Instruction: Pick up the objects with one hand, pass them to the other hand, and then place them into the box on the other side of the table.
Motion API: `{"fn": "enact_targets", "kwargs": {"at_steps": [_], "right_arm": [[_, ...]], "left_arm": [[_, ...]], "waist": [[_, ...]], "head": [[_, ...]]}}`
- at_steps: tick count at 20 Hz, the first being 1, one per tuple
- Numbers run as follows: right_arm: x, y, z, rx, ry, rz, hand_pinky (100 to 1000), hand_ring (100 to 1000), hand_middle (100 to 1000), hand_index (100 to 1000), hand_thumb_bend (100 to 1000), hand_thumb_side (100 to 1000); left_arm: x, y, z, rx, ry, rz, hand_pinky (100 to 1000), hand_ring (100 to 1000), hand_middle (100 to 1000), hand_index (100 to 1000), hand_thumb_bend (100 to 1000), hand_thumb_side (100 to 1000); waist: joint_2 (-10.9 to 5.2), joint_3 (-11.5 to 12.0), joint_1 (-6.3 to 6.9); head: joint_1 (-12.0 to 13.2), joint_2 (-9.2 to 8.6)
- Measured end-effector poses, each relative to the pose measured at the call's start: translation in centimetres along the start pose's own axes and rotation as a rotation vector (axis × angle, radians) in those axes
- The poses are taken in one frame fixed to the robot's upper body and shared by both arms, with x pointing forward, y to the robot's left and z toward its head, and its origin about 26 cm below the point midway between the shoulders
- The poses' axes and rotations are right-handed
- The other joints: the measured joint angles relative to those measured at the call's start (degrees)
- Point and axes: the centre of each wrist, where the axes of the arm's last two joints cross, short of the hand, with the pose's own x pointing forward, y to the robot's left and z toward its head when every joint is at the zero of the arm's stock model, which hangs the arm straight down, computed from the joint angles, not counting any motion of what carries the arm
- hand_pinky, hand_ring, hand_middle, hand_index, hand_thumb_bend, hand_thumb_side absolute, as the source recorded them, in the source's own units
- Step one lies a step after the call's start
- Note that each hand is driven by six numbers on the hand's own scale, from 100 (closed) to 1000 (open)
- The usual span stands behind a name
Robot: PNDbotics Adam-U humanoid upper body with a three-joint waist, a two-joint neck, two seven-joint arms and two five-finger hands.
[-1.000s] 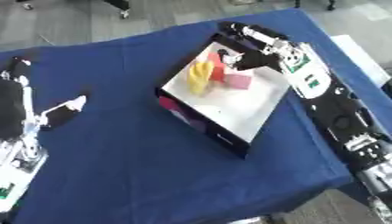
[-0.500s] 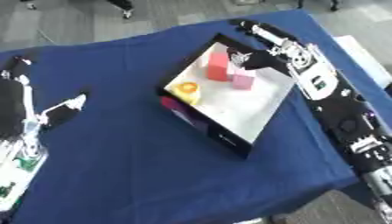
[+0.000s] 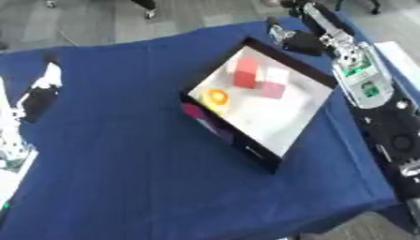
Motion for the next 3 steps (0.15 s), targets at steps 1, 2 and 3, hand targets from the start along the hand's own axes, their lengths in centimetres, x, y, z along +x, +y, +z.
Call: {"fn": "enact_targets", "kwargs": {"at_steps": [1,2,3], "right_arm": [[0.1,-0.1,0.4,-0.017,-0.006,-0.014,1000,1000,1000,1000,100,405],[0.2,-0.2,0.7,-0.035,-0.010,-0.027,1000,1000,1000,1000,100,412],[0.3,-0.4,1.1,-0.054,-0.015,-0.041,1000,1000,1000,1000,100,428]], "left_arm": [[-0.2,0.7,-0.3,0.014,0.025,0.011,822,851,692,906,268,655],[-0.3,1.4,-0.6,0.026,0.049,0.023,821,854,692,905,259,673],[-0.5,2.0,-0.8,0.034,0.072,0.033,818,858,692,903,247,696]], "waist": [[0.00,0.03,0.00],[0.00,0.08,0.00],[0.00,0.12,0.00]], "head": [[0.40,0.00],[0.80,0.00],[1.23,0.00]]}}
